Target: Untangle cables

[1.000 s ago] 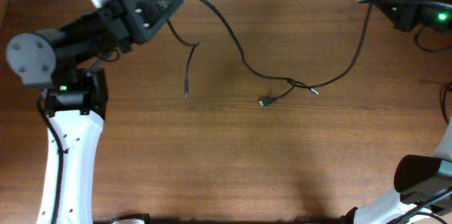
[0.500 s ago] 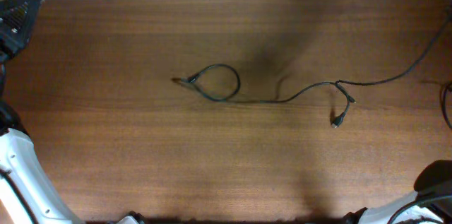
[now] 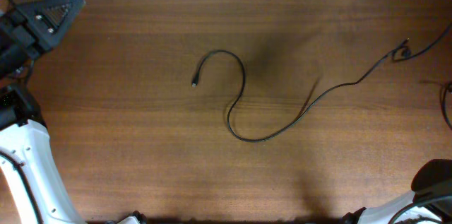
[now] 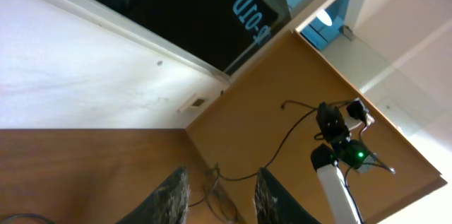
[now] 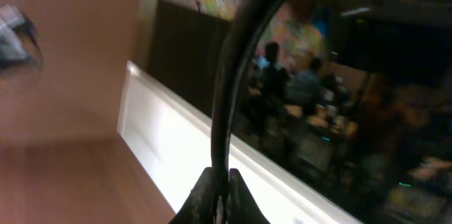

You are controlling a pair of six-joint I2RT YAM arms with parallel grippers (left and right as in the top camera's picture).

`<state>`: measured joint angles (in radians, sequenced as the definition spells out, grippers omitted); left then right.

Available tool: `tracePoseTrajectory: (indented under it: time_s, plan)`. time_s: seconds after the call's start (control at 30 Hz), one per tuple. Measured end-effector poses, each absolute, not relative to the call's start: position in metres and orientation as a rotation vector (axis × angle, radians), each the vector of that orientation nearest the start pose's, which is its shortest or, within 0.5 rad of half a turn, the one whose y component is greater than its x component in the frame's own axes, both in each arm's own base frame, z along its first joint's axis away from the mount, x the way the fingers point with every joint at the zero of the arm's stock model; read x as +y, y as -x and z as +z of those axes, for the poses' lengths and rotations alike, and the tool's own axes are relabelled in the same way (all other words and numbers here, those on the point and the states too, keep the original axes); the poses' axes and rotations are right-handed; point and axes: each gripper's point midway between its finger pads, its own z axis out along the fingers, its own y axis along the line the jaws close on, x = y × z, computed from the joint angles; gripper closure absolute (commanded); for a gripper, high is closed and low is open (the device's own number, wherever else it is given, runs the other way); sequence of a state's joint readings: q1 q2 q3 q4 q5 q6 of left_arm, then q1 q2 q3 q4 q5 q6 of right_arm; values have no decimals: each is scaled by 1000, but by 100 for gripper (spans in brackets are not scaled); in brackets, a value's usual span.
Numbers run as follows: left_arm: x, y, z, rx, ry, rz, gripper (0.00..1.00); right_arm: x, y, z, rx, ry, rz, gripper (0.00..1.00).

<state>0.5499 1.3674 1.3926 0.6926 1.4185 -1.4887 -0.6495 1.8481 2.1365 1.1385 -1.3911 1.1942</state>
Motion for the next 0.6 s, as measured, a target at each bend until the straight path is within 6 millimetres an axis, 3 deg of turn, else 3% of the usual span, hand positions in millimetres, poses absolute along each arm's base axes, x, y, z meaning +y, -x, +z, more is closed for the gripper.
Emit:
tracePoseTrajectory:
  time_s: [0.17, 0.27, 0.37, 0.5, 0.6]
  plan:
    - [-1, -332, 504, 1624, -122, -1350, 72, -24, -368, 594, 1272, 712, 812, 96]
    - [-1, -332, 504, 1625, -122, -1350, 74, 15, -376, 578, 1366, 777, 959, 96]
    - [-2, -332, 503, 1630, -128, -1352, 73, 33, -385, 564, 1408, 814, 1032, 96]
    - [-3, -331, 502, 1638, -135, -1354, 72, 48, -415, 534, 1443, 829, 1137, 96]
    - [-3, -330, 502, 1638, -136, -1354, 72, 73, -441, 512, 1446, 824, 1245, 96]
